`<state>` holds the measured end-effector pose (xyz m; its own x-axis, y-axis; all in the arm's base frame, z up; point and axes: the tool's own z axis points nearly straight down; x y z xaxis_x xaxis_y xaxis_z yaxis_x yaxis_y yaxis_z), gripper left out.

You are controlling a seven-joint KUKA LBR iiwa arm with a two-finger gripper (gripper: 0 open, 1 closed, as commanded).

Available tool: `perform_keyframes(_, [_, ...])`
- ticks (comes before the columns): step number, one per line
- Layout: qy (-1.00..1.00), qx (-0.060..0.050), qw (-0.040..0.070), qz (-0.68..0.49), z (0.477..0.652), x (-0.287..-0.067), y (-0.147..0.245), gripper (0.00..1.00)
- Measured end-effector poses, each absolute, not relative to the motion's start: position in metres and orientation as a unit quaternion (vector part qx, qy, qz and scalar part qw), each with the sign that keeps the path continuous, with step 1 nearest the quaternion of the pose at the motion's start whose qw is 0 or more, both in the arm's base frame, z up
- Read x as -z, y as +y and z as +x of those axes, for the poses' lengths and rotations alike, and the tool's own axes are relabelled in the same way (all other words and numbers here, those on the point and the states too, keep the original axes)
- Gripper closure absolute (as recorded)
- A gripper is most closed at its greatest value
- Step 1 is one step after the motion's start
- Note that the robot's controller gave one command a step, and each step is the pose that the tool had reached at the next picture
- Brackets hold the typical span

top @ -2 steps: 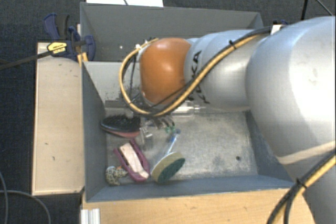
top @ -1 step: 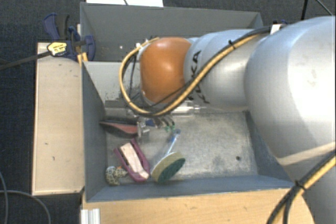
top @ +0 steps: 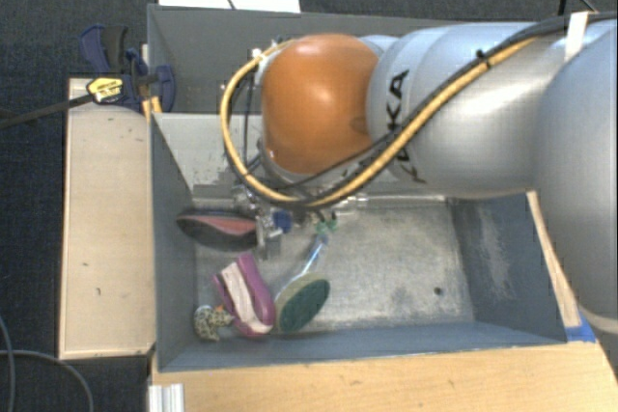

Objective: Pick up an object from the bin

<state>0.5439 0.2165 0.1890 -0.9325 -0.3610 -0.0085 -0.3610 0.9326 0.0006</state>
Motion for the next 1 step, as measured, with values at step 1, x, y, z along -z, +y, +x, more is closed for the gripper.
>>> perform_keyframes(1, [0.891,0.0,0.003,-0.454,0.5542,-0.2347,0.246,1.0])
